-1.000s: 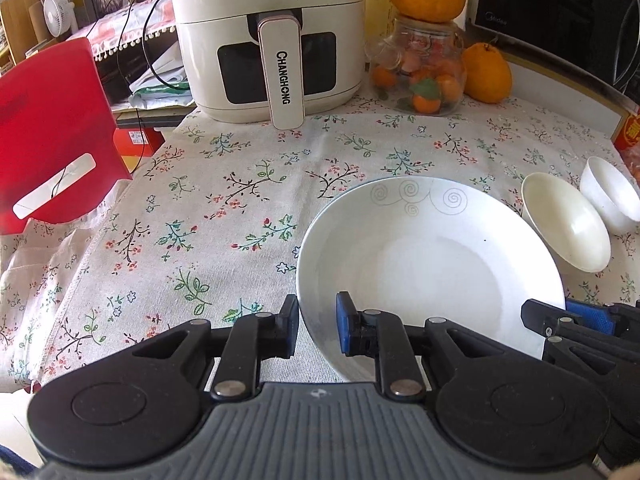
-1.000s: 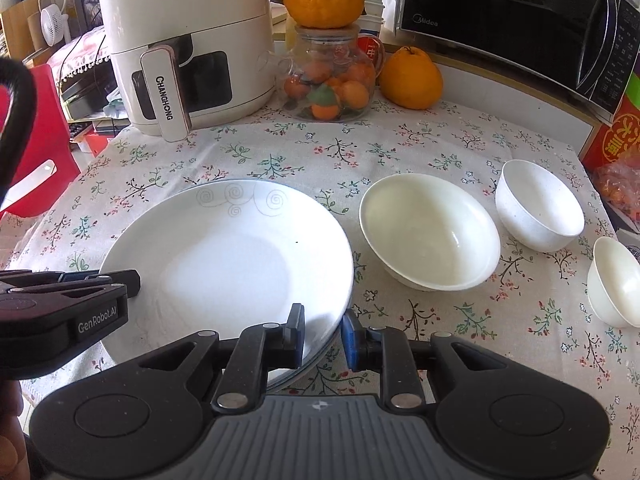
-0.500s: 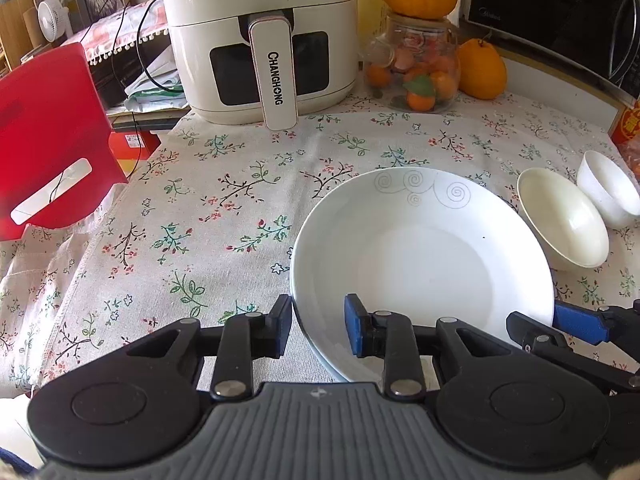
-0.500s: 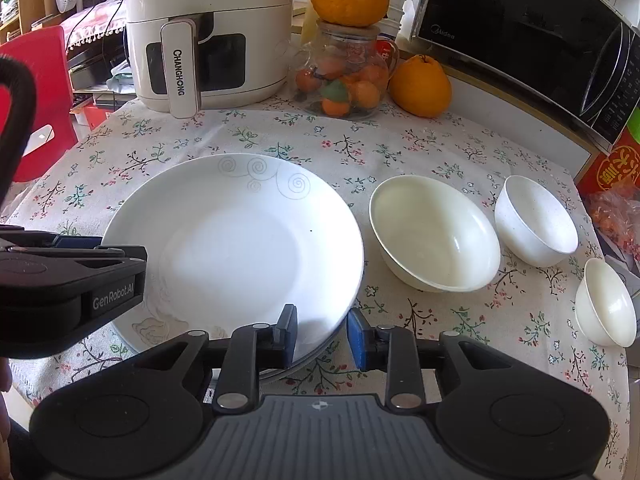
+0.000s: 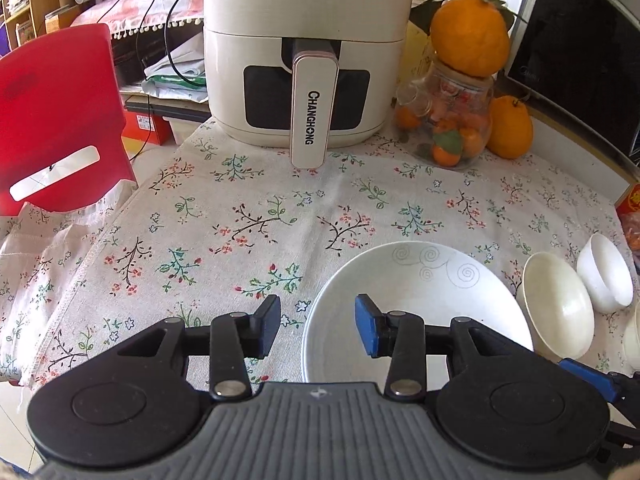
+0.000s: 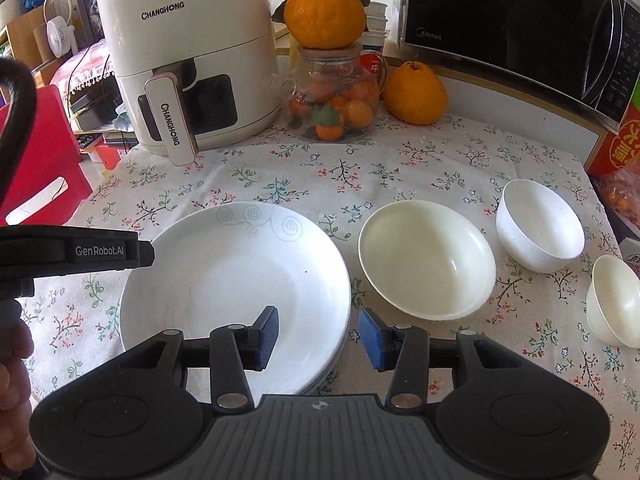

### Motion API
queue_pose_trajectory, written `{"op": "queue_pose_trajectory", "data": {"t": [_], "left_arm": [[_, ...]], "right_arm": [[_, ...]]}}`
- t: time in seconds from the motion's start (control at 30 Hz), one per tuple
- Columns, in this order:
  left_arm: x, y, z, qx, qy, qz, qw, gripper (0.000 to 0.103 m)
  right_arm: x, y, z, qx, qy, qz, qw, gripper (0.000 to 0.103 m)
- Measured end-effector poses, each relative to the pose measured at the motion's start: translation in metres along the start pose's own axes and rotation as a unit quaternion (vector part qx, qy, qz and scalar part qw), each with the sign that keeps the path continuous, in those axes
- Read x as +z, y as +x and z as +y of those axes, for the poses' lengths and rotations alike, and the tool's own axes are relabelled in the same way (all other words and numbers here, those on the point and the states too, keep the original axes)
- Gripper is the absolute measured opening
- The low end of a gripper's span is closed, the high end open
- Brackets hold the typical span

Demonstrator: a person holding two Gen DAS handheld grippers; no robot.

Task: Organize plates and bowls
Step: 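Move both grippers to the rim of the cream bowl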

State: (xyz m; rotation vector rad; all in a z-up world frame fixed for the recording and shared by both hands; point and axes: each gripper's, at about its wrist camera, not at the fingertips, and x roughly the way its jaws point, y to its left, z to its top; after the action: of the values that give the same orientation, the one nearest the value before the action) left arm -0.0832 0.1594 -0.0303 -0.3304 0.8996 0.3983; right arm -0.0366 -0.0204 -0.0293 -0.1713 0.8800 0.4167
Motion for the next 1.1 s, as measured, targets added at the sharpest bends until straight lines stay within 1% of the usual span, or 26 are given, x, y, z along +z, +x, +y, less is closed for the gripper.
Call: {"op": "queue_pose_trajectory", "data": {"t": [0.13,0.2,0.23,0.3,0.37,0.47,0.53,0.6,0.73,0.83,0.9,1.0,1.1], "left_arm": [[0.012,-0.003,-0.016,-0.030,0.005,-0.005,0.9995,0.043],[0.017,-0.003,-0.025,-0.047,0.012,-0.007,0.9988,0.046],[0.019,-0.003,-0.030,-0.056,0.016,-0.008,0.9983,0.047],[0.025,-0.002,-0.042,-0.070,0.023,-0.006,0.9973,0.048],[0.032,-0.001,-0.056,-0.090,0.031,0.000,0.9955,0.052],[0.039,0.000,-0.078,-0.107,0.045,-0.007,0.9932,0.055],[0.044,0.003,-0.098,-0.120,0.060,-0.011,0.9909,0.057],[0.049,0.007,-0.116,-0.136,0.069,-0.013,0.9882,0.058],[0.052,0.020,-0.156,-0.168,0.087,-0.006,0.9819,0.060],[0.054,0.032,-0.187,-0.179,0.107,-0.003,0.9780,0.061],[0.055,0.043,-0.205,-0.184,0.116,0.007,0.9761,0.061],[0.057,0.059,-0.224,-0.191,0.116,0.023,0.9745,0.061],[0.056,0.076,-0.238,-0.193,0.114,0.035,0.9740,0.060]], "right_arm": [[0.014,-0.006,-0.019,0.018,0.022,-0.003,1.000,0.042],[0.023,-0.009,-0.035,0.026,0.042,-0.008,0.999,0.051],[0.027,-0.012,-0.044,0.031,0.055,-0.011,0.998,0.052],[0.035,-0.017,-0.063,0.037,0.081,-0.023,0.996,0.054],[0.043,-0.021,-0.085,0.035,0.107,-0.033,0.993,0.055],[0.050,-0.022,-0.122,0.032,0.158,-0.043,0.986,0.056],[0.051,-0.016,-0.153,0.030,0.211,-0.040,0.976,0.056],[0.048,-0.008,-0.181,0.024,0.266,-0.035,0.963,0.056],[0.039,0.009,-0.218,0.006,0.348,-0.025,0.937,0.056],[0.032,0.018,-0.233,-0.007,0.378,-0.016,0.925,0.055],[0.029,0.024,-0.238,-0.008,0.394,-0.013,0.919,0.054],[0.028,0.033,-0.247,-0.008,0.418,-0.007,0.908,0.052],[0.027,0.040,-0.249,-0.004,0.430,-0.003,0.903,0.050]]}}
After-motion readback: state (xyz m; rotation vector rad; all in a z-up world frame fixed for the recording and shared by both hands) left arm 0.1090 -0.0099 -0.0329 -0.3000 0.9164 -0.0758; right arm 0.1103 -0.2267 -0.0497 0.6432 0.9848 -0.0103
